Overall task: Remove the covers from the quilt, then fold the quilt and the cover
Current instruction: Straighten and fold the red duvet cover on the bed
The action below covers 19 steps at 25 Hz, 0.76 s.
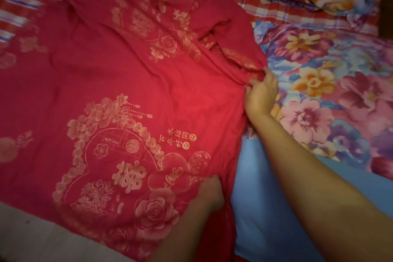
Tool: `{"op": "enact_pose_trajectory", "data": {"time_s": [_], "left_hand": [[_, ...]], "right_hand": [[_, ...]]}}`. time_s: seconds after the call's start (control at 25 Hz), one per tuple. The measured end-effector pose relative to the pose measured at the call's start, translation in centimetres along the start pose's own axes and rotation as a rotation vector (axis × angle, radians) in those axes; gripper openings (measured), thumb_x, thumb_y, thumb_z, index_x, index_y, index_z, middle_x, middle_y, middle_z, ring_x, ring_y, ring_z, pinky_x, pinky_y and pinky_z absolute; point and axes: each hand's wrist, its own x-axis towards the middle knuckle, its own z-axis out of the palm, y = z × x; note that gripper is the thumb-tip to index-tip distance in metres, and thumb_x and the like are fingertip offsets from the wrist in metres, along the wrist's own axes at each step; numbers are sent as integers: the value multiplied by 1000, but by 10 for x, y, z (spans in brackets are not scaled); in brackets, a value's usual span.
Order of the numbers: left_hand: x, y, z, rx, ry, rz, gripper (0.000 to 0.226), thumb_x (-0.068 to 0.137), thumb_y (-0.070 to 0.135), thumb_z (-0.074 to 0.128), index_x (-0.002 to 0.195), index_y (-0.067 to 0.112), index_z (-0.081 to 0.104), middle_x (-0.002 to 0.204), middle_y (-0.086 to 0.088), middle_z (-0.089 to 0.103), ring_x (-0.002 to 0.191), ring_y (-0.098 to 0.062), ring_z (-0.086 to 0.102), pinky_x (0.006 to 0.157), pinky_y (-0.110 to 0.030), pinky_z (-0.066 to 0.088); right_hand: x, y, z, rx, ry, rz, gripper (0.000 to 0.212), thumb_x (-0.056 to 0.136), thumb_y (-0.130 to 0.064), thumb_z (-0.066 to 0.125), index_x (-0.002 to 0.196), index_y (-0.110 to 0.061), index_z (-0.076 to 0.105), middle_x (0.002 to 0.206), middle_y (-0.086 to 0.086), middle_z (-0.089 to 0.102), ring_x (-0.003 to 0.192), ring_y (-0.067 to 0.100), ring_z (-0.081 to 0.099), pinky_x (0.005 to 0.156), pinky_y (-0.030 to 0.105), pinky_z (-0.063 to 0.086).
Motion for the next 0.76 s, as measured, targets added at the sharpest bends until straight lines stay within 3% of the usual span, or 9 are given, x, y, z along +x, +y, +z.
{"op": "enact_pose_trajectory", "data": {"time_s": [0.12,0.2,0.28,0.36,0.48,0.56,0.6,0.68,0.76], "left_hand": [[-10,14,1,-642,74,-36,25,83,11,62,96,21,43,82,4,49,70,-8,49,66,-21,43],[-10,27,1,-784,251,-131,28,85,33,64,101,21,44,80,6,50,77,-14,53,70,-22,42],[-6,36,1,-657,348,-149,38,86,43,59,108,17,44,84,1,57,89,-25,59,77,-30,43],[1,41,2,-469,341,-170,44,86,39,54,118,12,40,99,-9,63,98,-32,61,80,-33,44],[4,44,2,-298,289,-200,45,85,22,49,125,7,34,114,-16,61,106,-35,60,84,-37,45],[4,44,4,-286,244,-214,45,86,19,47,126,4,34,119,-18,59,109,-36,58,88,-37,44],[1,45,4,-337,227,-223,45,87,22,47,125,3,36,121,-19,58,112,-36,57,90,-37,43],[-4,48,3,-511,208,-238,38,90,34,49,115,5,48,115,-16,60,111,-33,57,91,-34,42],[-13,49,-2,-751,198,-219,33,90,44,53,83,12,56,87,-6,63,90,-25,61,77,-31,42]], "right_hand": [[16,3,-4,-51,-263,229,41,93,-23,54,129,-4,54,139,20,43,130,33,39,105,33,30],[30,-6,-3,32,-577,452,44,93,-24,53,129,2,49,132,25,50,122,34,48,100,38,41],[25,-16,-7,238,-725,603,22,91,-19,57,98,3,56,83,23,65,73,25,65,63,29,55],[25,-16,-10,434,-708,703,14,90,-5,57,104,-3,53,64,9,57,53,15,55,47,25,51],[28,4,-13,941,-521,896,57,87,10,51,140,-8,36,79,6,61,63,16,60,70,39,53],[18,-1,-17,1121,-455,965,60,92,9,44,144,-18,32,79,4,64,51,11,62,62,34,54],[14,-6,-17,1105,-419,944,63,94,5,43,147,-22,22,94,3,64,54,7,64,61,31,54],[15,-6,-10,958,-353,837,83,90,-19,58,151,-23,1,142,1,40,107,9,61,90,38,52],[16,-5,-11,754,-476,787,110,67,-53,74,150,-21,9,150,6,34,130,17,44,102,46,44]]}}
